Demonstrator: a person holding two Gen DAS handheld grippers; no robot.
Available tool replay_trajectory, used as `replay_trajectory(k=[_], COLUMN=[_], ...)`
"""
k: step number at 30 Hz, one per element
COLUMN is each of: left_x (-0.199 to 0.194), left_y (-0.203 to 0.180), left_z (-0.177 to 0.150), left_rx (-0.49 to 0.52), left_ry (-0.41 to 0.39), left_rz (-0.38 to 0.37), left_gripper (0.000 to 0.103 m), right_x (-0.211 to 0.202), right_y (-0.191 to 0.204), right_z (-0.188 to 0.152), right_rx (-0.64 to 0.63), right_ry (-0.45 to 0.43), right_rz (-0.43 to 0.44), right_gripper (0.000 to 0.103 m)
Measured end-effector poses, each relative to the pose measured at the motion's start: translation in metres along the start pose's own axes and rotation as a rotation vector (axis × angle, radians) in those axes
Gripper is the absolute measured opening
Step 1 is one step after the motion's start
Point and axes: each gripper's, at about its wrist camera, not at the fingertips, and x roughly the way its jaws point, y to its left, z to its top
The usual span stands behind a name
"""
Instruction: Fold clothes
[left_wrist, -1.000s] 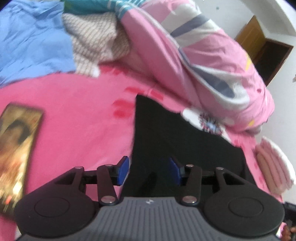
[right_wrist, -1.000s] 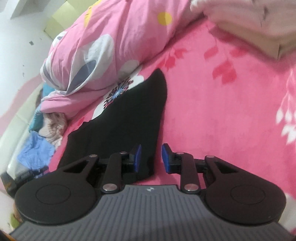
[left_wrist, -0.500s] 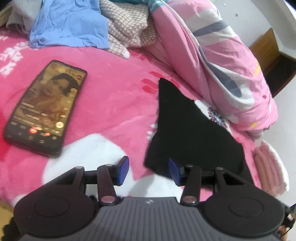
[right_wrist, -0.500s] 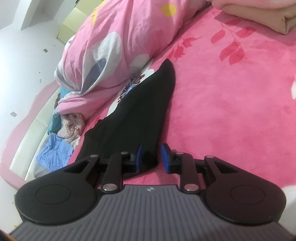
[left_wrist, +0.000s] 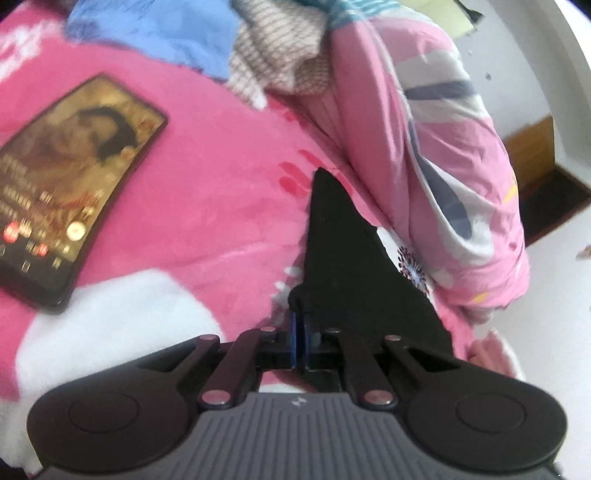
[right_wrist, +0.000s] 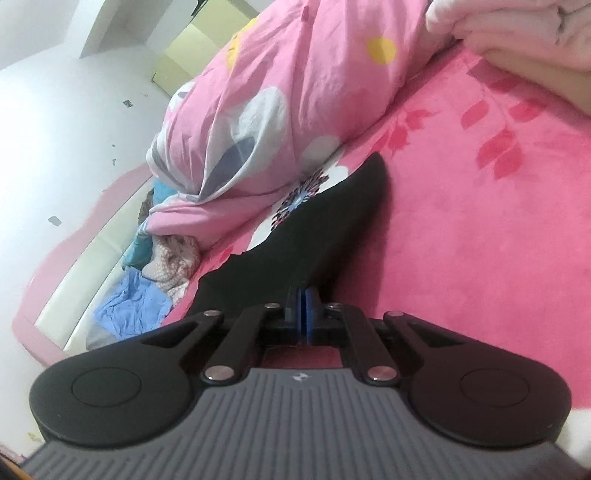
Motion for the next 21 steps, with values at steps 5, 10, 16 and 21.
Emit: replay_trajectory(k=[5,10,16,21], left_x=[0.000,-0.004,-0.017,-0.004], left_y=[0.012,0.013,0.001,0.015], left_z=[0.002,0.005,0.011,0.009], left_rx=[-0.071,-0.064,-0.035,-0.066], left_ry=[0.021,0.033,0.017,0.068], left_rz=[-0.039,-0.038,-0.068,-0.017], left_gripper=[0.004,0.004,0.004,0.004], right_x=[-0.004,0.007,-0.006,0.005], right_y=[-0.011,-0.017,-0.007,-0.028], right_z=[-0.001,-0.005,-0.003,-0.018], right_rx=[0.038,0.039,0.029,0.096], right_ry=[-0.005,0.069,0.021,0.086], right_rz=[0.027,-0.053,-0.002,-0.069], right_gripper=[0.000,0.001,0.000,0.000])
